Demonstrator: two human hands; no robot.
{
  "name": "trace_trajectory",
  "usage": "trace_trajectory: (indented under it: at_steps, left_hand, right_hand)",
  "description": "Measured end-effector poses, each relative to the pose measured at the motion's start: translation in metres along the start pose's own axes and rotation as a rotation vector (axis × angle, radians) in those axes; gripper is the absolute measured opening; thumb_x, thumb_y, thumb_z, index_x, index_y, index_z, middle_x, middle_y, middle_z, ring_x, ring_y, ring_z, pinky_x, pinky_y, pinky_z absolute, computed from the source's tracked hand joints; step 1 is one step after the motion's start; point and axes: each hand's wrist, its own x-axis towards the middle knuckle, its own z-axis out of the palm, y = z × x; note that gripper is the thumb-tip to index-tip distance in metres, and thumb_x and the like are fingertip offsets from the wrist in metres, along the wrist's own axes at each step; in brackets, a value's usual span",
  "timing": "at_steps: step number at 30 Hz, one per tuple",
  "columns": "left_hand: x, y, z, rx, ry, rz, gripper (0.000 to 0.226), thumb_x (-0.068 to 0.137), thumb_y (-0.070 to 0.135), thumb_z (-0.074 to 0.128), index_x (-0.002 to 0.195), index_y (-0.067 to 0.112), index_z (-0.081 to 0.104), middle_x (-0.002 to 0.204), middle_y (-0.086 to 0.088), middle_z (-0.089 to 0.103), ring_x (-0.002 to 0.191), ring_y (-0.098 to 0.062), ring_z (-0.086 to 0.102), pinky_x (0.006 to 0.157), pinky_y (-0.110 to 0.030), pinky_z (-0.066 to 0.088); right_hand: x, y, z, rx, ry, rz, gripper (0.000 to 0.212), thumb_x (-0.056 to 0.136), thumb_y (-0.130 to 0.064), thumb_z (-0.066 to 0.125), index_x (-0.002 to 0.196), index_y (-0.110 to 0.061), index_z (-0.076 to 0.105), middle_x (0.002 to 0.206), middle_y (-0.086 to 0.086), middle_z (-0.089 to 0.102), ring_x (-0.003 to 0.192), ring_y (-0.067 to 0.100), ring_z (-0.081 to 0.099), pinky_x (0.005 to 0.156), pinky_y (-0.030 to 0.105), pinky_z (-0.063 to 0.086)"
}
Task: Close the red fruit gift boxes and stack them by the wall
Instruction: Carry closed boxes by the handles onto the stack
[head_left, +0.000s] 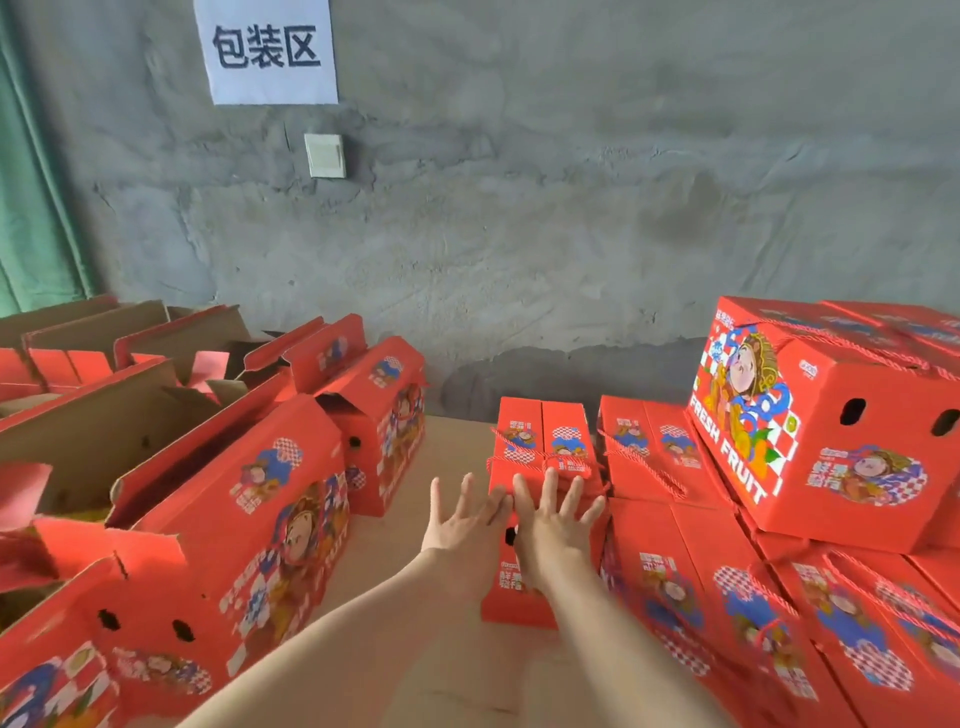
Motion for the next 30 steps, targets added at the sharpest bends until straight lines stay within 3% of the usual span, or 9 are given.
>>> trace_trajectory:
  at_steps: [9,12,14,17,19,22,24,27,30]
  left_hand:
    - [0.082,0.0,-0.005,0.048,0.099,0.017,0.076,0.087,0.017,0.052,0.15,0.018,0.012,0.153,-0.001,0.016,0.143,-0.028,0.005,0.108,-0.064,-0.011]
    - [0.057,-0.01,-0.004,0.021,0.103,0.085,0.08,0.084,0.015,0.053,0.151,0.018,0.009,0.157,-0.003,0.008,0.145,-0.025,-0.004,0.11,-0.06,-0.013]
    - [0.029,-0.025,0.001,0.039,0.139,0.123,0.08,0.087,0.017,0.049,0.151,0.017,0.003,0.158,-0.004,-0.004,0.146,-0.025,-0.009,0.112,-0.055,-0.013]
    - [-0.02,-0.06,0.008,0.102,0.131,0.133,0.078,0.088,0.02,0.051,0.151,0.012,0.005,0.158,-0.006,0.002,0.146,-0.025,-0.005,0.113,-0.05,-0.013]
    - [-0.055,-0.093,0.007,0.202,0.085,0.086,0.075,0.089,0.023,0.05,0.151,0.01,0.009,0.158,-0.008,0.006,0.146,-0.026,-0.003,0.113,-0.051,-0.013]
    - [-0.102,-0.15,-0.003,0.286,0.069,-0.028,0.07,0.093,0.022,0.044,0.151,0.012,0.007,0.159,-0.009,0.002,0.146,-0.028,-0.002,0.113,-0.054,-0.011]
    - [-0.128,-0.188,-0.012,0.206,0.091,-0.115,0.072,0.093,0.029,0.049,0.152,0.018,0.009,0.159,-0.003,0.005,0.146,-0.024,0.002,0.116,-0.05,-0.004]
    - [-0.158,-0.231,-0.021,-0.071,0.115,-0.188,0.081,0.086,0.059,0.055,0.15,0.024,0.02,0.154,0.005,0.024,0.141,-0.017,0.022,0.116,-0.036,0.016]
    - [-0.178,-0.253,-0.016,-0.202,0.121,-0.272,0.076,0.087,0.057,0.054,0.149,0.023,0.026,0.15,0.004,0.036,0.137,-0.016,0.033,0.111,-0.031,0.026]
  right_hand:
    - [0.073,0.017,0.003,0.049,0.013,0.029,0.084,0.091,-0.021,0.05,0.151,-0.027,-0.009,0.157,0.02,-0.017,0.14,0.051,-0.015,0.107,0.069,-0.004]
    - [0.064,0.016,-0.007,0.077,-0.099,0.046,0.083,0.093,-0.018,0.045,0.151,-0.023,-0.014,0.156,0.016,-0.023,0.141,0.045,-0.02,0.109,0.065,-0.006]
    - [0.048,0.004,-0.01,0.141,-0.057,0.045,0.08,0.093,-0.019,0.045,0.152,-0.013,-0.01,0.158,0.015,-0.018,0.143,0.042,-0.016,0.113,0.059,-0.002]
    - [0.01,-0.043,0.0,0.27,0.071,-0.246,0.068,0.092,-0.015,0.043,0.151,-0.009,0.011,0.16,0.01,0.002,0.146,0.03,0.006,0.118,0.04,0.015]
    - [-0.025,-0.088,0.01,0.444,0.035,-0.51,0.067,0.09,-0.013,0.046,0.151,-0.013,0.017,0.158,0.004,0.017,0.143,0.022,0.019,0.115,0.028,0.021]
    - [-0.062,-0.16,0.01,0.678,-0.063,-0.597,0.056,0.096,-0.017,0.043,0.149,-0.017,0.026,0.153,0.003,0.029,0.135,0.023,0.034,0.109,0.031,0.033]
    - [-0.076,-0.201,0.004,0.776,-0.088,-0.57,0.05,0.097,-0.021,0.046,0.144,-0.015,0.032,0.145,0.005,0.037,0.129,0.025,0.042,0.104,0.034,0.037]
    - [-0.092,-0.232,-0.013,1.087,-0.096,-0.378,0.045,0.09,-0.028,0.058,0.131,-0.013,0.044,0.123,0.005,0.055,0.114,0.021,0.055,0.094,0.029,0.044]
    - [-0.099,-0.243,-0.018,1.196,-0.092,-0.25,0.066,0.074,-0.057,0.045,0.125,-0.014,0.044,0.12,0.003,0.058,0.109,0.022,0.057,0.092,0.032,0.045]
